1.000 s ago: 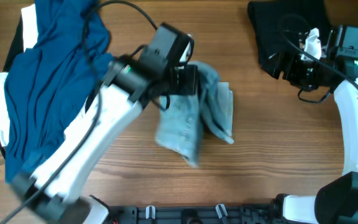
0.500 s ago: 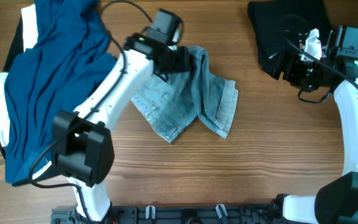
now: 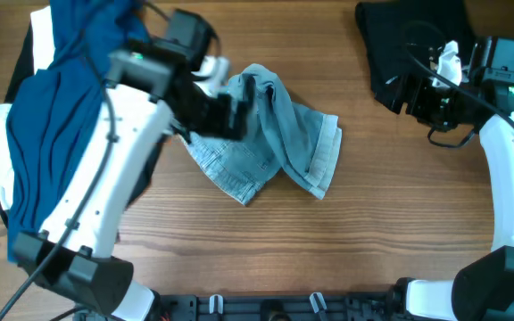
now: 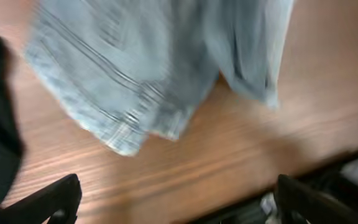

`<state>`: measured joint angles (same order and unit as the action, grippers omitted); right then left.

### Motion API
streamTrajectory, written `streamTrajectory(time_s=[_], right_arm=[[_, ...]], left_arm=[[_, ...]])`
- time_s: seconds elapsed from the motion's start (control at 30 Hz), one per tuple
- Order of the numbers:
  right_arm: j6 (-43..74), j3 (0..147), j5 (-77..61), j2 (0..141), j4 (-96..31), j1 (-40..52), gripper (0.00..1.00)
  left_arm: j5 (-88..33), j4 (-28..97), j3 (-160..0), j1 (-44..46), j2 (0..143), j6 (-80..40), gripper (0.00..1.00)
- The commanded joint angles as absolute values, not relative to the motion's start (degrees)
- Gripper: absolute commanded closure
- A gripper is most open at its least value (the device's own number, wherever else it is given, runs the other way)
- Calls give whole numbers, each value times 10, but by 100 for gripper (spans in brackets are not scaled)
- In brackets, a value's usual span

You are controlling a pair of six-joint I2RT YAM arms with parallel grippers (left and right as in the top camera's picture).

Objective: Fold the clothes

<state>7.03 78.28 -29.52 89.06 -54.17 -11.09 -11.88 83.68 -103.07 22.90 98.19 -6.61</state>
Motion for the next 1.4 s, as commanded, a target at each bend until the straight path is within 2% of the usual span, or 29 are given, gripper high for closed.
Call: streamTrajectory(time_s=[0.0, 0.17, 0.3, 0.47, 0.63, 0.7, 0.77, 0.83, 0.87, 0.97, 1.1, 1.23, 1.37], right_arm=[[53, 791, -287, 899, -541, -113, 11], [45, 791, -283, 899, -543, -113, 10], [45, 791, -283, 899, -543, -113, 10], [45, 791, -283, 899, -541, -113, 10], [45, 791, -283, 899, -540, -113, 10], [45, 791, -283, 899, -540, -113, 11], [45, 791, -283, 899, -540, -113, 11], [45, 791, -283, 899, -541, -113, 11], [45, 791, -283, 899, -541, -113, 11], [45, 791, -283, 899, -542, -111, 12], [45, 791, -283, 899, -543, -107, 12], [32, 791, -283, 899, -564, -107, 12], [-13, 791, -318, 899, -599, -107, 11]], left_arm=[[-124, 821, -945, 281, 994, -36, 3], [-123, 684, -763, 359, 994, -60, 4], [-60, 566, -666, 406, 994, -60, 4], [20, 460, -597, 407, 1005, -60, 4], [22, 408, -575, 407, 1032, -34, 9], [21, 400, -574, 407, 1045, -34, 22], [20, 399, -574, 408, 1053, -34, 41], [14, 401, -574, 408, 1054, -36, 92], [14, 403, -577, 406, 1049, -57, 96], [14, 472, -629, 399, 1012, -65, 96], [42, 590, -786, 390, 927, -65, 96], [82, 600, -906, 390, 865, -65, 96], [148, 576, -957, 390, 827, -65, 96]])
